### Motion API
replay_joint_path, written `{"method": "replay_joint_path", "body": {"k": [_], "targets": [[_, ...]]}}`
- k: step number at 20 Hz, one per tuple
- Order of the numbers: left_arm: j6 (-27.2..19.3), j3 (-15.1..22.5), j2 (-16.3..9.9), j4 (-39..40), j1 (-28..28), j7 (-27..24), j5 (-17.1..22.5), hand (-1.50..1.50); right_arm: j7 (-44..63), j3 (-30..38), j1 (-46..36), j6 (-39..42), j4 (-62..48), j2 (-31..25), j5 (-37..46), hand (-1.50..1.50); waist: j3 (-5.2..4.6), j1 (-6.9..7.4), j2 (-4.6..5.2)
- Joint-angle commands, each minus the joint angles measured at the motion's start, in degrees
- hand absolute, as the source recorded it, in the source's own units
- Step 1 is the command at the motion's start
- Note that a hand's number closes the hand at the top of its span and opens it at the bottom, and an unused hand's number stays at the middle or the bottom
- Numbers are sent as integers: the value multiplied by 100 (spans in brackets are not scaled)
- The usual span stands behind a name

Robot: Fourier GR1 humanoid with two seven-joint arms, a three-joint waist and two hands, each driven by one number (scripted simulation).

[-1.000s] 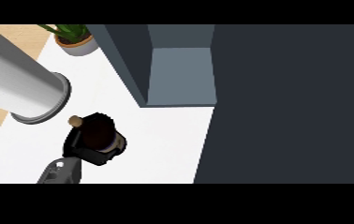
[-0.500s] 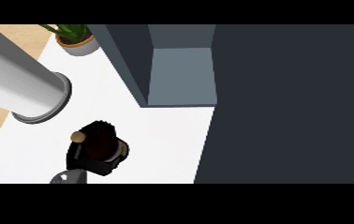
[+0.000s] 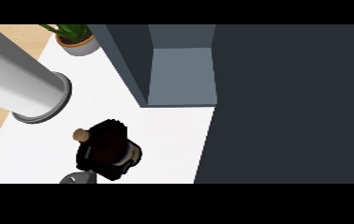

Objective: Pick up the wine, place it into the cabinet and close the cabinet

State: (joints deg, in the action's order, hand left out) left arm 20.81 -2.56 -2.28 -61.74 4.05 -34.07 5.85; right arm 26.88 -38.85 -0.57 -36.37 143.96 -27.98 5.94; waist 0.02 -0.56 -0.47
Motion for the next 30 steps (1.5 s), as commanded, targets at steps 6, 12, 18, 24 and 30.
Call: {"method": "replay_joint_path", "body": {"k": [6, 12, 18, 24, 30], "targets": [[-590, 981, 224, -1914, -633, 1259, 347, 150, 273, -442, 339, -137, 983, -45, 622, -150, -4, 16, -2], [-1675, 1786, 227, -2144, -549, 1418, 331, 150, 181, -213, 498, -118, 1287, -367, 400, -150, -5, -37, 1], [-2354, 1613, 228, -2520, -201, 1643, 175, 150, 59, -107, 754, -114, 1388, -596, 287, -150, -3, -44, 3], [-3390, 2154, 228, -1699, 647, 1628, 128, 150, -76, 178, 780, 34, 1311, -746, -138, -150, -4, -77, 31], [-2889, 1463, 82, -870, 1408, 1514, 117, 150, -314, -42, 864, -44, 1204, -607, 5, -150, -6, -83, 35]]}}
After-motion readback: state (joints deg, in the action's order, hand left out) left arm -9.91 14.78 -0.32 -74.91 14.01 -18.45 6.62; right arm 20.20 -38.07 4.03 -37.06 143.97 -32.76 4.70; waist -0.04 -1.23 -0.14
